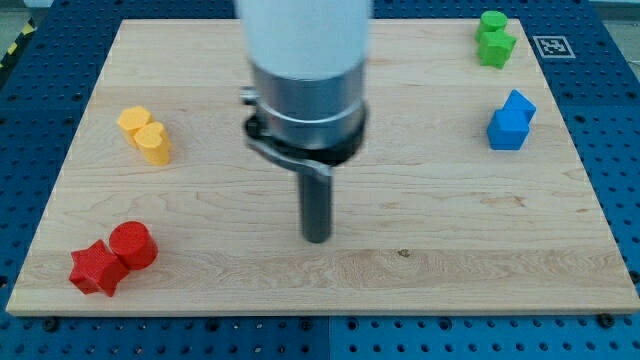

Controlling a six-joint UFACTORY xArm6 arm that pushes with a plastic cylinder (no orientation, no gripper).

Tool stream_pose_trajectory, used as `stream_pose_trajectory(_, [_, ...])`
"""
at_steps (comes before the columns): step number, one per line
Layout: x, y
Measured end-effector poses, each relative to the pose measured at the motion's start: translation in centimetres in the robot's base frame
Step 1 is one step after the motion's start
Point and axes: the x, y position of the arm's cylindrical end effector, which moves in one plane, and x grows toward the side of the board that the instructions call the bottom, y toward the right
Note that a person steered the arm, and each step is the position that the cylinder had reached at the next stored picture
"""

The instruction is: Move your arm towards the blue cube

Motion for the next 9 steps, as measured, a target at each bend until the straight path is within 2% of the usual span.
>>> stream_pose_trajectory(3, [1.1, 17.3])
stream_pose_trajectory(6, [1.1, 27.1])
stream_pose_trajectory(7, [-0.8, 30.2])
stream_pose_trajectory(9, [-7.5, 31.6])
